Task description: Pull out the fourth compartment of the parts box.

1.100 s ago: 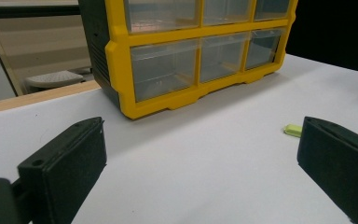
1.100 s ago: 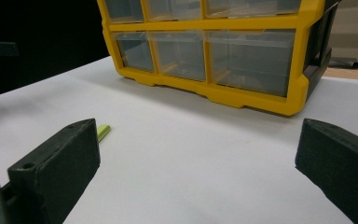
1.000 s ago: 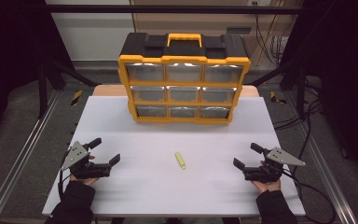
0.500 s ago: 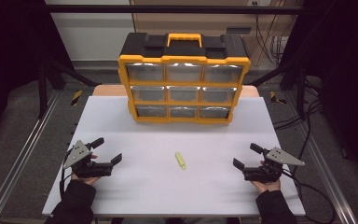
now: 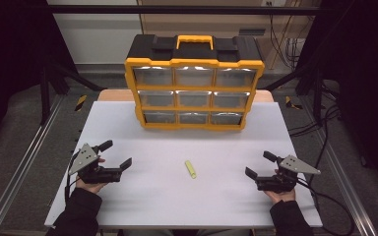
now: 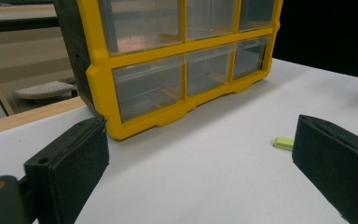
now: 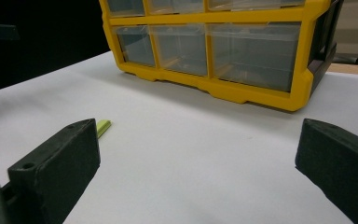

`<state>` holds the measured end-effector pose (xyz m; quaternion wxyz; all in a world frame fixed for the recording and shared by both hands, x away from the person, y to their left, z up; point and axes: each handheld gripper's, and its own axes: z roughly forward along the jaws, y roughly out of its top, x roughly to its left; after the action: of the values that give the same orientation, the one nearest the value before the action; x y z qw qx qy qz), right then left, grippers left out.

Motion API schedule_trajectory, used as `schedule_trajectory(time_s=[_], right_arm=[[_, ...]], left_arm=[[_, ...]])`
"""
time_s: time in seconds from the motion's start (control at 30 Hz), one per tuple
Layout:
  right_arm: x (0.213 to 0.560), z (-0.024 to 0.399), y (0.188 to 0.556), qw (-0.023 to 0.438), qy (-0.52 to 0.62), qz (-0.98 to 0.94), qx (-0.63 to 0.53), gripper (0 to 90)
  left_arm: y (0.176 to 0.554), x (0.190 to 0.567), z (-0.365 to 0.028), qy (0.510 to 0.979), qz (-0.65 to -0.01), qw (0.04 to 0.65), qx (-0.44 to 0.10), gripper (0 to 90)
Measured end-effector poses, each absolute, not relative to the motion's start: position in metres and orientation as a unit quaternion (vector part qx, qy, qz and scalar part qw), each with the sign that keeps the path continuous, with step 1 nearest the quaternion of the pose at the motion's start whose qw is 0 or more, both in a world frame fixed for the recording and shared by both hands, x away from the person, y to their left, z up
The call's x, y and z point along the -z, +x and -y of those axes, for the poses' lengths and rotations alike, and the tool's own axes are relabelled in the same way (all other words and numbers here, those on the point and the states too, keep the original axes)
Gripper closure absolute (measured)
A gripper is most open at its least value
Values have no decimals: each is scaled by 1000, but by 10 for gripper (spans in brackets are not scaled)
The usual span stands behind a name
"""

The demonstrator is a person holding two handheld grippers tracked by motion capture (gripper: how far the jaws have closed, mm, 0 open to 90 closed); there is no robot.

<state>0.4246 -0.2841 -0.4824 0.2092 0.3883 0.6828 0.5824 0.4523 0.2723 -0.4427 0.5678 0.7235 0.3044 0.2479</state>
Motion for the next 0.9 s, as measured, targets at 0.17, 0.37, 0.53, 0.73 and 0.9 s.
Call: schedule_trajectory(time_s=[0.17, 0.37, 0.53, 0.73, 0.9], right_arm=[[483, 284, 425, 207, 390, -684, -581, 4], [483, 283, 425, 207, 389, -685, -580, 4], [483, 284, 426, 208, 389, -686, -578, 4], [483, 284, 425, 207, 389, -688, -577, 4], [483, 284, 425, 208, 388, -688, -577, 4]], left_arm=[[454, 436, -267, 727, -298, 564, -254, 36], [457, 431, -264, 732, -294, 560, -254, 34], [461, 428, -257, 742, -283, 552, -254, 31], [464, 424, -246, 758, -266, 538, -256, 41], [467, 422, -238, 762, -257, 534, -260, 36]])
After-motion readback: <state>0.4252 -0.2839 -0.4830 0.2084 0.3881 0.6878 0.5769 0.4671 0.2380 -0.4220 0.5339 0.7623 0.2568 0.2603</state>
